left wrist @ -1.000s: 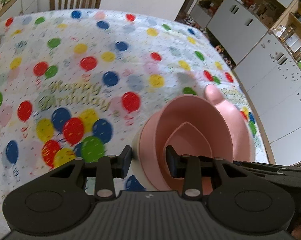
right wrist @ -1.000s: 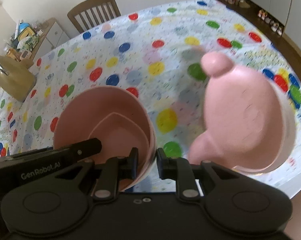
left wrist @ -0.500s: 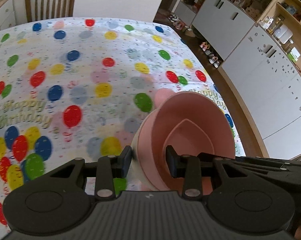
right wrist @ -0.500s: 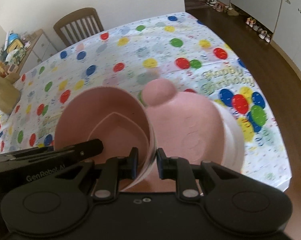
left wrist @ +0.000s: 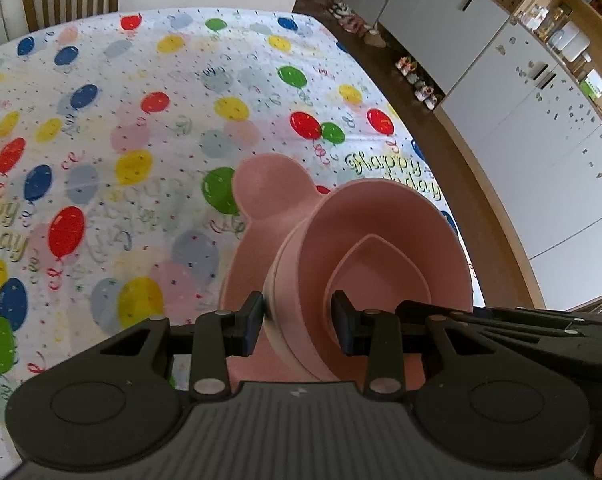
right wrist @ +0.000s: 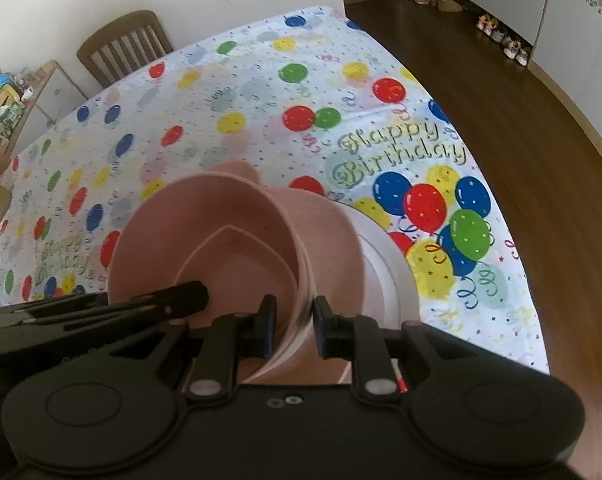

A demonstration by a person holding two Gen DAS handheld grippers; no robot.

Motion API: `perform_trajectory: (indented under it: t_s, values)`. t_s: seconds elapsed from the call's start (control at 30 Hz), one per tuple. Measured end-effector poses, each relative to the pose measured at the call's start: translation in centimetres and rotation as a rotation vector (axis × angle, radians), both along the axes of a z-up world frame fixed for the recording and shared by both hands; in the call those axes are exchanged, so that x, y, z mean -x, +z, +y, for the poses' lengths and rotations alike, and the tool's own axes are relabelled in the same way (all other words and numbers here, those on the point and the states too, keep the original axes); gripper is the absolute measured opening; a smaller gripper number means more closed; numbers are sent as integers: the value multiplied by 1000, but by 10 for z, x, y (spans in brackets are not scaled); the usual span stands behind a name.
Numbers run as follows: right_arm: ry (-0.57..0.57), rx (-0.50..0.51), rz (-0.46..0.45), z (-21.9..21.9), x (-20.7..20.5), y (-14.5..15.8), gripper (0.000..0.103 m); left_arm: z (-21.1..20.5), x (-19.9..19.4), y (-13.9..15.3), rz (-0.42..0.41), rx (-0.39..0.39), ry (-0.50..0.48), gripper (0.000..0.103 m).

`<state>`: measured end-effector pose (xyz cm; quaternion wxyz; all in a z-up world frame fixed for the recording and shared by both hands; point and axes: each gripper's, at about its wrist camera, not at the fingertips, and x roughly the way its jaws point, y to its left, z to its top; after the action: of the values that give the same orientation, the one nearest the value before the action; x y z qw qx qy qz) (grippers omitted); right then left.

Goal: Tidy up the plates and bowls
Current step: 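Lift the pink bowl with both grippers and carry it over the cream bowl, then lower the pink bowl into the cream bowl and open both grippers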

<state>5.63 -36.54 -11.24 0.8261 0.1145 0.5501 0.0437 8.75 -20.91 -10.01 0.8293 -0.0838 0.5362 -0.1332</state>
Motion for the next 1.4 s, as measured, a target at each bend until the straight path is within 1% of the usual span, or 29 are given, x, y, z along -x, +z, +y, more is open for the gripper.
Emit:
perform_trajectory:
  t_s: [0.3,0.6,0.8,0.83,0.97,1.13,1.3,1.37,1.4]
  values:
    - [8,-12,41,-16,-12,-16,18,-14,-10,-14,25,-12,9,36]
    - [27,-8,54,-15,-15,-22,19,-15,-13,-20,41,-21,19,36]
    - [29,-25,62,-16,-16,-25,19,-12,-14,-21,35,-15,23,36]
    - [30,-22,60,-16,-16,-25,20,-12,-14,-21,36,-15,22,36]
    - [19,-27,46,-19,-15,-22,27,-10,-12,-19,22,-29,25,36]
    - [5,-35,28,-25,-10,-18,29,-6,-6,-13,-3,-34,20,37]
    - [-8,-41,-19,-25,3,-6,32,-1,6,-3,-47,-39,-7,43]
    - [-7,-34,-51,-24,10,0,32,2,11,3,-69,-42,-31,46]
    - [-10,-29,-68,-23,14,3,34,3,14,6,-84,-45,-43,48]
